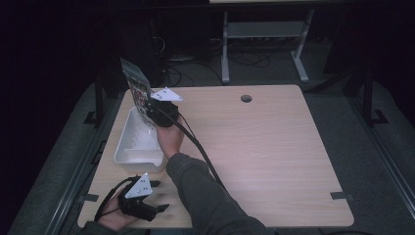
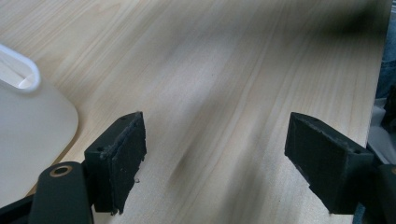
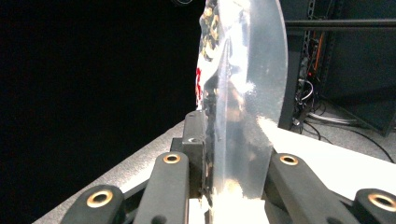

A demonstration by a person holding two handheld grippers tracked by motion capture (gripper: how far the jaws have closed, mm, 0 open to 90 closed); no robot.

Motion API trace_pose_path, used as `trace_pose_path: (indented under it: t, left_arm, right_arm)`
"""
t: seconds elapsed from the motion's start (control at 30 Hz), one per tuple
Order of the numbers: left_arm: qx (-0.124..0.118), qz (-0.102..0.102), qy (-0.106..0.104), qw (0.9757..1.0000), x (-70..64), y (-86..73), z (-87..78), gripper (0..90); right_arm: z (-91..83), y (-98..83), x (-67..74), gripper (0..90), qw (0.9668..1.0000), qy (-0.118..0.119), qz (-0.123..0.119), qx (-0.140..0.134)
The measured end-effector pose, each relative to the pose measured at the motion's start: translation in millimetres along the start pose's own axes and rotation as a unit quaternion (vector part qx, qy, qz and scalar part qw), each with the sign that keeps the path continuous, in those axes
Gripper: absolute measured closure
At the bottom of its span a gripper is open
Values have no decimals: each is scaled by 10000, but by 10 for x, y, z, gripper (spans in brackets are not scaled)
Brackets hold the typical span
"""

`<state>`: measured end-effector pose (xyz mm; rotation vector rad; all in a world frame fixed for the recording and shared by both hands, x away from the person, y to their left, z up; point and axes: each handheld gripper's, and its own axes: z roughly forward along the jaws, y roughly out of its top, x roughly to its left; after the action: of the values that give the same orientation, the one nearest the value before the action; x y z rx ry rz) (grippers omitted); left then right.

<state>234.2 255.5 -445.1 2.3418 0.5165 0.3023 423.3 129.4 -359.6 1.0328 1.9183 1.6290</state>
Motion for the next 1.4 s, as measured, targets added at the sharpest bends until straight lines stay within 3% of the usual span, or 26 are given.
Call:
trace_pose_path:
  t: [0.2, 0.37, 0.57, 0.67, 0.73, 0.8, 1.0, 1.03, 1.17, 1.33, 1.4]
  left_arm:
    - [13, -19, 9, 10000, 0, -2, 9, 201]
    - [12, -33, 11, 10000, 5, -5, 7, 202]
    - [25, -38, 11, 10000, 2, -5, 14, 202]
    - [38, -28, 12, 10000, 2, -3, 14, 202]
    - [43, -25, 11, 10000, 3, -4, 17, 202]
    - [45, -24, 12, 10000, 3, -4, 16, 202]
    - [47, -25, 13, 10000, 2, -3, 18, 202]
    - [46, -23, 14, 10000, 1, -2, 17, 202]
    - [43, -20, 15, 10000, 0, -3, 14, 202]
    - [37, -8, 19, 10000, 1, -3, 10, 202]
    - [29, -18, 17, 10000, 3, -3, 14, 202]
  right_arm:
    - [44, -174, 11, 749, 9999, -16, -95, 116]
    - [26, -210, -7, 741, 9999, -12, 0, 153]
    - [-14, -187, -3, 724, 9993, 63, -146, 345]
    - [-20, -198, 13, 717, 9984, 36, -276, 498]
    - [-11, -265, 39, 721, 9963, -59, -518, 686]
    - [-19, -280, 41, 729, 9963, -67, -534, 664]
    - [-33, -281, 71, 751, 9966, -113, -396, 712]
    - [-26, -296, 87, 754, 9974, -152, -288, 650]
    - [-19, -322, 122, 756, 9978, -246, -261, 555]
    - [0, -432, 60, 757, 9981, -286, 217, 491]
    - [-11, -444, 66, 756, 9983, -274, 123, 499]
